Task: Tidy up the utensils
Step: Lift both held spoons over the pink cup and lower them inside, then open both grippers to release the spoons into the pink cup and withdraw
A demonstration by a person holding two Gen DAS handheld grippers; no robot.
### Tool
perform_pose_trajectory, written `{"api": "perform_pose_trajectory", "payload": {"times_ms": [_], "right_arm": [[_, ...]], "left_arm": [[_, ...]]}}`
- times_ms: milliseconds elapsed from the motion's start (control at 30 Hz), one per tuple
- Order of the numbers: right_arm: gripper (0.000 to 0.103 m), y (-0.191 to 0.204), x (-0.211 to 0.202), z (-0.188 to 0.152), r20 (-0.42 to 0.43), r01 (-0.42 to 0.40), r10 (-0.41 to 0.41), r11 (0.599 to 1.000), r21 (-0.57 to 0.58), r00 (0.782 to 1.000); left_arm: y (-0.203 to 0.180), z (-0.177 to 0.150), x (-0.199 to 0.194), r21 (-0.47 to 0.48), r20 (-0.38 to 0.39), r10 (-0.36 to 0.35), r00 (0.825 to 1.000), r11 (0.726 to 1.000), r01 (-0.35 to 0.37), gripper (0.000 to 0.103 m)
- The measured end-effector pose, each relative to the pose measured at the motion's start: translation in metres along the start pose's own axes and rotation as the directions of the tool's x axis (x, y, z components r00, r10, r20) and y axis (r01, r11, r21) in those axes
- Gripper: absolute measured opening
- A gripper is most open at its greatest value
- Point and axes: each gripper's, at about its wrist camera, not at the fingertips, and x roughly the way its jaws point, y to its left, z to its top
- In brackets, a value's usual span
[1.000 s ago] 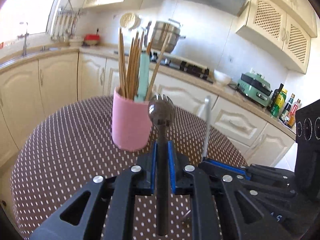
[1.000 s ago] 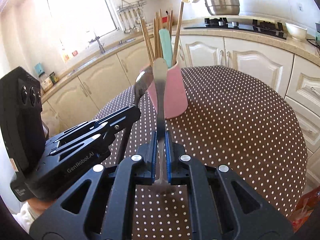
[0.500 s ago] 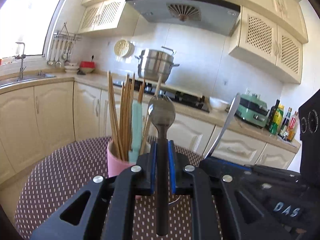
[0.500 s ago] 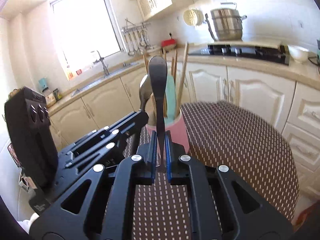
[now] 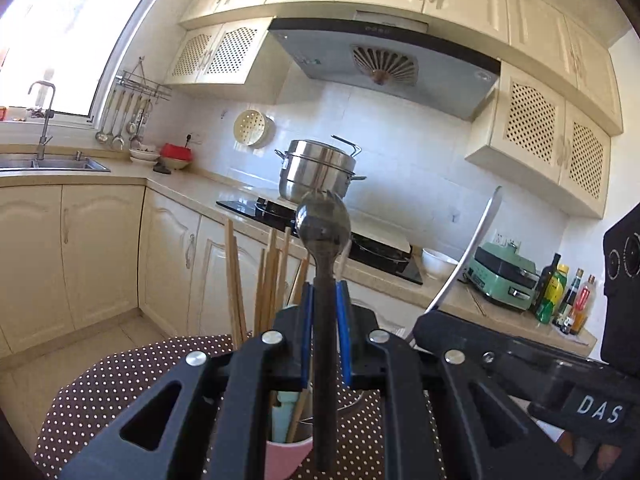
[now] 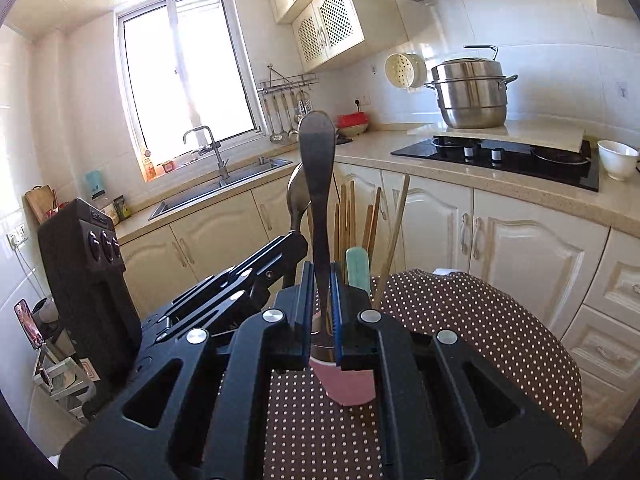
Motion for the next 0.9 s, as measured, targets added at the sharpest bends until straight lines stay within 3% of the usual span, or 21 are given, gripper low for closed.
{"api": "perform_pose_trajectory", "payload": {"times_ms": [300,900], "right_arm": [[0.008,-0.009,0.03,-0.001,-0.059,0.001,-0.001,1.0,0.0,0.998],[0.008,-0.018,0.052,-0.004,-0.116,-0.009,0.013,0.999,0.034,0.993]], "left_arm": [[0.016,-0.011,0.025,-0.017,0.055,0.002,0.998,1.0,-0.001,0.011],[0.04,-0.037,0.044,-0.042,0.03,0.031,0.999,0.999,-0.03,0.011]]}}
